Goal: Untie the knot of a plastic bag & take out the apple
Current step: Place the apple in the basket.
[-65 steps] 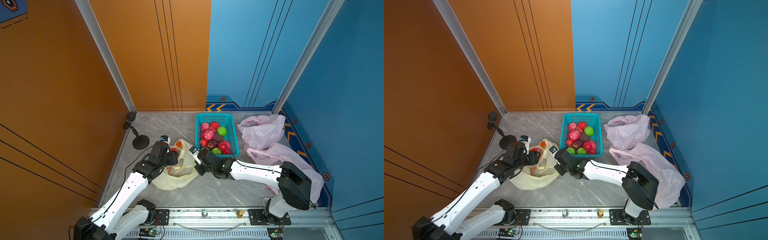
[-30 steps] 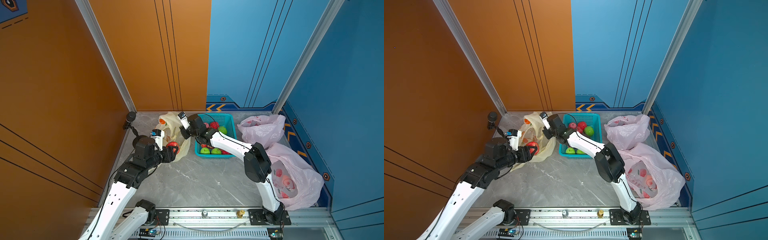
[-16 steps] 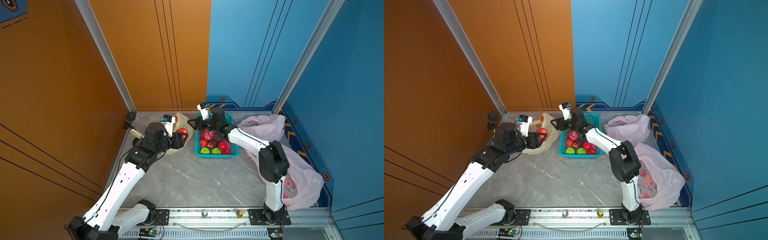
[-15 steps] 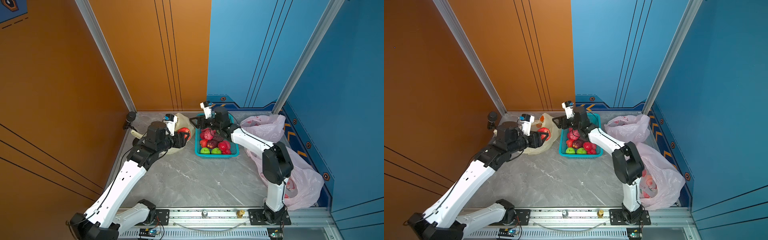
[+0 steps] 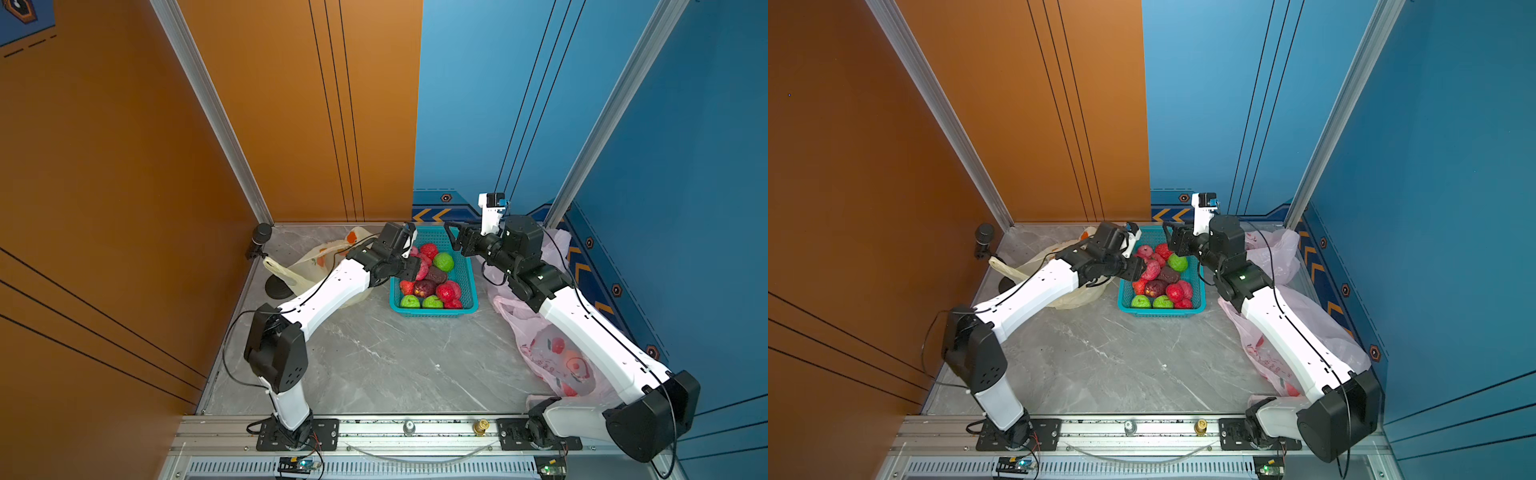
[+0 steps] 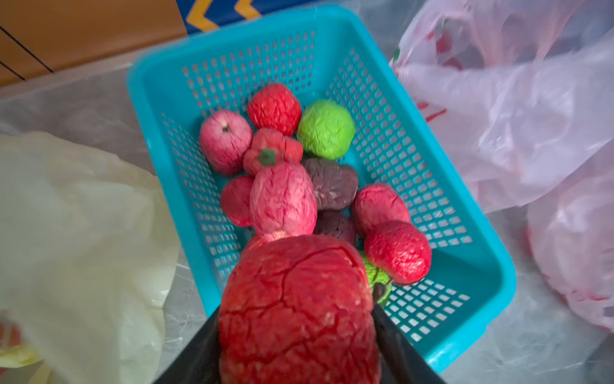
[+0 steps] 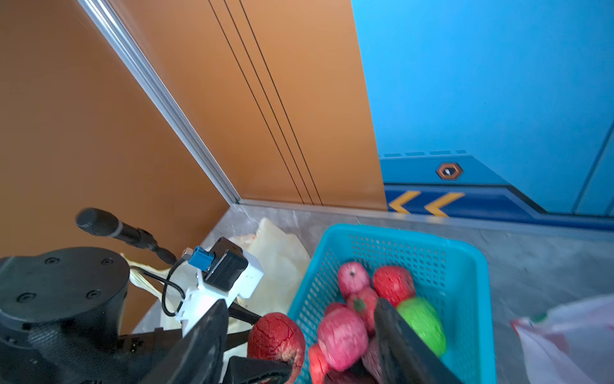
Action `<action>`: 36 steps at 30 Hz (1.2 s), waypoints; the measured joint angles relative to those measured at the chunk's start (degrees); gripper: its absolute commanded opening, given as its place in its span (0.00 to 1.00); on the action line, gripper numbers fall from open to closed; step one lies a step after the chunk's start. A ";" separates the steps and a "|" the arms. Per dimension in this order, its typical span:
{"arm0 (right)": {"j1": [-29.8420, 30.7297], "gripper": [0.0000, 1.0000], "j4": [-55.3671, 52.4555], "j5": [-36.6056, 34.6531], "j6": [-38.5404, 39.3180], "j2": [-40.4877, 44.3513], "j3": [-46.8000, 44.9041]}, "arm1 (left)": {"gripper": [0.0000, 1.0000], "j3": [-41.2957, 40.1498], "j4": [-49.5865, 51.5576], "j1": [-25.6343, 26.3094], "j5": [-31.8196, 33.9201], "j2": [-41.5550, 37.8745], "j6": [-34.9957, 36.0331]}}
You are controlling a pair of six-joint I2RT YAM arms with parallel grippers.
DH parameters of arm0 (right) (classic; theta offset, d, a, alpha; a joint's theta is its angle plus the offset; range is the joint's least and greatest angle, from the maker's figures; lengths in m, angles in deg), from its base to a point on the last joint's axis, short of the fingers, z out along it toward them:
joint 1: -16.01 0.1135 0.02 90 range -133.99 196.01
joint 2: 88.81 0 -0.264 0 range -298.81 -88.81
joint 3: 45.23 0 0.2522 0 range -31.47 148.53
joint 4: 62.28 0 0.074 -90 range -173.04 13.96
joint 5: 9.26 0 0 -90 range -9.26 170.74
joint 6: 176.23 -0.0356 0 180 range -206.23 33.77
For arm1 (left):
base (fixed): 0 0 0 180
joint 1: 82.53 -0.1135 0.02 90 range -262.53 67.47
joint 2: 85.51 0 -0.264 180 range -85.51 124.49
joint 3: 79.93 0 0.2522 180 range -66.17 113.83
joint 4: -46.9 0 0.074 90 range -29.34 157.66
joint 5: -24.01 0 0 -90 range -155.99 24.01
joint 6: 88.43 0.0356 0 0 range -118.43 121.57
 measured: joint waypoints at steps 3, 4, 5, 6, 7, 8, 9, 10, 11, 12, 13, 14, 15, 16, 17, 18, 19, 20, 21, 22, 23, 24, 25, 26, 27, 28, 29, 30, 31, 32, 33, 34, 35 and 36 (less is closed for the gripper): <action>-0.04 0.70 -3.48 -1.07 0.00 1.90 -5.22 | 0.62 -1.77 0.92 1.64 0.20 0.00 -0.02; -0.04 0.70 -4.24 -1.25 0.00 2.43 -6.43 | 0.62 -2.05 0.85 1.97 0.15 0.00 -0.04; -0.04 0.71 -5.05 -1.62 -0.02 3.08 -7.72 | 0.62 -2.34 0.85 2.05 0.15 0.00 -0.04; -0.04 0.71 -5.86 -1.84 -0.02 3.78 -8.81 | 0.62 -2.47 0.92 2.03 0.15 0.00 -0.04; -0.04 0.71 -6.45 -2.10 -0.02 4.33 -9.49 | 0.63 -2.49 0.85 1.99 0.15 0.00 -0.07; -0.04 0.72 -6.93 -2.16 -0.02 4.98 -10.16 | 0.64 -2.47 0.83 1.99 0.15 0.00 -0.20; -0.07 0.72 -7.39 -2.34 -0.02 5.70 -10.73 | 0.65 -2.49 0.85 1.97 0.15 0.00 -0.37; -0.17 0.72 -7.52 -2.40 -0.02 6.21 -11.10 | 0.66 -2.47 0.87 1.97 0.17 0.02 -0.52; -0.26 0.72 -7.85 -2.56 -0.02 6.78 -11.39 | 0.66 -2.47 1.01 1.86 0.20 0.15 -0.74; -0.48 0.72 -7.98 -2.62 -0.02 7.37 -11.74 | 0.66 -2.47 1.09 1.66 0.20 0.37 -0.94; -0.72 0.72 -8.20 -2.64 -0.02 7.74 -11.89 | 0.66 -2.47 1.11 1.60 0.20 0.68 -0.96; -0.98 0.72 -8.39 -2.78 -0.02 8.11 -12.09 | 0.66 -2.47 1.14 1.53 0.17 1.20 -1.07; -1.27 0.72 -8.55 -2.82 -0.04 8.39 -12.24 | 0.66 -2.47 1.16 1.51 0.17 1.86 -1.11; -1.53 0.72 -8.74 -2.84 -0.02 8.59 -12.28 | 0.66 -2.47 1.22 1.49 0.17 2.62 -1.16; -1.79 0.72 -8.83 -2.99 -0.02 8.81 -12.39 | 0.66 -2.47 1.29 1.42 0.15 3.43 -1.18; -2.01 0.72 -8.87 -3.04 -0.04 9.03 -12.52 | 0.66 -2.47 1.40 1.38 0.15 4.33 -1.33; -2.23 0.72 -8.90 -3.04 -0.02 9.20 -12.68 | 0.67 -2.47 1.49 1.38 0.13 4.96 -1.33; -2.40 0.72 -8.92 -3.15 -0.02 9.44 -12.87 | 0.68 -2.47 1.55 1.33 0.13 5.62 -1.33; -2.62 0.73 -8.94 -3.17 -0.02 9.60 -13.00 | 0.70 -2.45 1.66 1.29 0.13 6.27 -1.33; -2.75 0.73 -8.98 -3.17 -0.04 9.68 -13.00 | 0.73 -2.45 1.73 1.29 0.13 6.67 -1.40; -2.97 0.73 -9.03 -3.17 -0.04 9.73 -13.03 | 0.77 -2.45 1.75 1.29 0.13 6.99 -1.46; -3.10 0.72 -9.14 -3.17 -0.02 9.77 -13.03 | 0.78 -2.45 1.75 1.29 0.07 7.15 -1.62; -3.28 0.72 -9.22 -3.15 -0.02 9.81 -13.07 | 0.80 -2.40 1.68 1.29 -0.13 7.19 -1.79; -3.41 0.73 -9.38 -3.17 -0.04 9.90 -13.11 | 0.81 -2.29 1.70 1.29 -0.31 7.19 -1.97; -3.56 0.72 -9.53 -3.15 -0.04 9.94 -13.11 | 0.82 -2.19 1.68 1.22 -0.39 7.19 -2.14; -3.74 0.73 -9.55 -3.15 -0.04 9.99 -13.11 | 0.82 -2.19 1.57 1.03 -0.74 7.19 -2.23; -3.89 0.73 -9.55 -3.15 -0.02 10.03 -13.11 | 0.82 -2.19 1.40 0.79 -1.29 7.17 -2.38; -4.09 0.73 -9.57 -3.15 -0.02 10.12 -13.11 | 0.82 -2.19 1.22 0.59 -1.68 7.08 -2.43; -4.22 0.73 -9.57 -3.15 -0.04 10.23 -13.11 | 0.83 -2.21 1.11 0.33 -2.19 6.93 -2.47; -4.44 0.73 -9.57 -3.13 -0.04 10.34 -13.11 | 0.83 -2.49 0.55 -0.11 -3.06 6.51 -2.60; -4.57 0.73 -9.57 -3.13 -0.04 10.38 -13.11 | 0.83 -3.19 -0.39 -0.57 -3.89 5.84 -2.69; -4.74 0.73 -9.57 -3.10 -0.04 10.43 -13.11 | 0.83 -4.42 -1.60 -1.25 -5.05 4.57 -2.91; -4.94 0.73 -9.57 -2.97 -0.04 10.43 -13.14 | 0.83 -6.12 -3.08 -2.03 -6.34 2.75 -3.15; -5.14 0.74 -9.60 -2.89 -0.04 10.43 -13.14 | 0.83 -7.76 -4.50 -2.78 -7.37 0.96 -3.52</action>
